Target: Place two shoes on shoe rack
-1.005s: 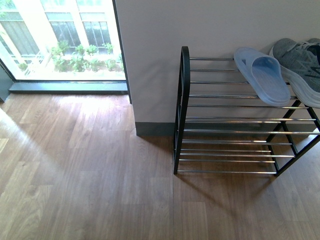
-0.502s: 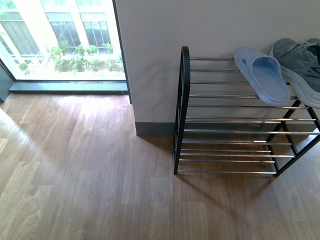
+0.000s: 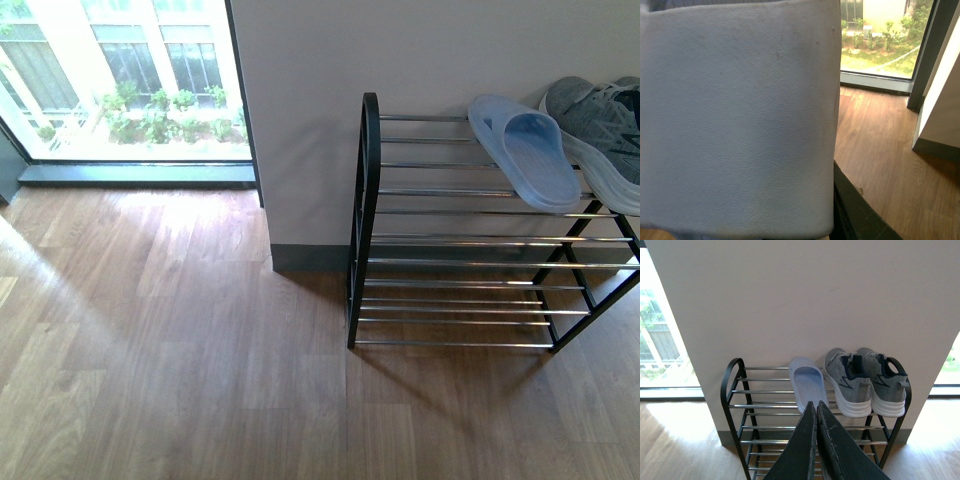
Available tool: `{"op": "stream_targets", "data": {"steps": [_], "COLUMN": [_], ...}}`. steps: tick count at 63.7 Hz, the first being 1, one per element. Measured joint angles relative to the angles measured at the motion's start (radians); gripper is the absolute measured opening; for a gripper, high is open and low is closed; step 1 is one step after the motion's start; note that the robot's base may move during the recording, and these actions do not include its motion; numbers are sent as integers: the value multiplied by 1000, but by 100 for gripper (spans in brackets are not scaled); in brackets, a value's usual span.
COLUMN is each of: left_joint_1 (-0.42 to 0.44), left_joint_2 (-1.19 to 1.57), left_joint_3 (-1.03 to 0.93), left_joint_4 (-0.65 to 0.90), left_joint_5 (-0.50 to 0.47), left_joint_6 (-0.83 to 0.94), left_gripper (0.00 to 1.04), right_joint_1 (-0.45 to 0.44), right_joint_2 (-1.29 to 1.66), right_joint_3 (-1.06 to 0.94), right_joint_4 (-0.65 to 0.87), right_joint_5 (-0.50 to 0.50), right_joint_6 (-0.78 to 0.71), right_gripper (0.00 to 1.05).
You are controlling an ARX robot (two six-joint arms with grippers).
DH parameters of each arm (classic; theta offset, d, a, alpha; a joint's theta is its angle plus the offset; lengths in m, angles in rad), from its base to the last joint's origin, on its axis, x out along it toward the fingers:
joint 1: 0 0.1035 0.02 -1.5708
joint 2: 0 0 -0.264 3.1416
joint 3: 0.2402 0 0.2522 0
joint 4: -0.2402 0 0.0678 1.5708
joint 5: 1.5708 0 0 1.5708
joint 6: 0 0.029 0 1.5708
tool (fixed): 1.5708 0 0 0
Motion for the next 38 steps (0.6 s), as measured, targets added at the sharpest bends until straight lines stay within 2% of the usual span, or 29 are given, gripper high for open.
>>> {"op": "stream_targets", "data": {"steps": [6, 38], "left_joint_1": [0, 4], "left_joint_2": [0, 0], "left_joint_3": [0, 0], "left_joint_4": [0, 0], "left_joint_5": [0, -4], "left_joint_6": [0, 0], "left_gripper": [2, 2], "right_joint_1": [0, 0], "right_joint_2": [0, -2], "right_joint_3": [0, 0], "right_joint_4": [0, -1], "right_joint_5": [0, -4], "right_joint_6": [-1, -1], "right_gripper": [3, 82]}}
